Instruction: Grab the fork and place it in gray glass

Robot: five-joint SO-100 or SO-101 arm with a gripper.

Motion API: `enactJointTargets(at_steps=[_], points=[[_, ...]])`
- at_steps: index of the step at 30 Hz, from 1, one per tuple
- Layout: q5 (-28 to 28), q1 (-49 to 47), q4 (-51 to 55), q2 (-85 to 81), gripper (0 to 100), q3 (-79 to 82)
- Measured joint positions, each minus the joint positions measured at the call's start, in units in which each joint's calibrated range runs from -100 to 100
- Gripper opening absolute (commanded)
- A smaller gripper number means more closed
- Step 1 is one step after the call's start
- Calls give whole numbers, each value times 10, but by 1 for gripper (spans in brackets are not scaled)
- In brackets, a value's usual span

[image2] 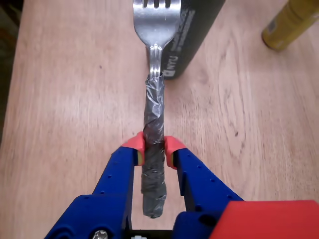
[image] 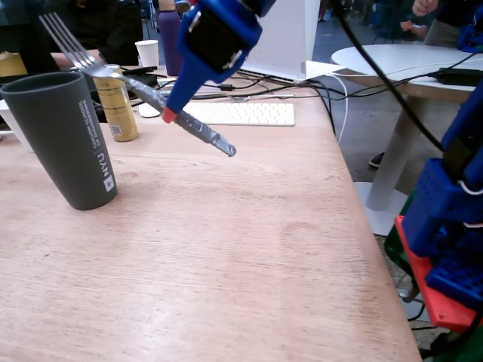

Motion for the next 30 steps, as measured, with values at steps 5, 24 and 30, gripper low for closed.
enactJointTargets(at_steps=[5, 24, 30], points=[[-1, -2, -106, 0, 0, 0], [-4, -151, -250, 125, 0, -170], [-4, -143, -251, 171, 0, -234]])
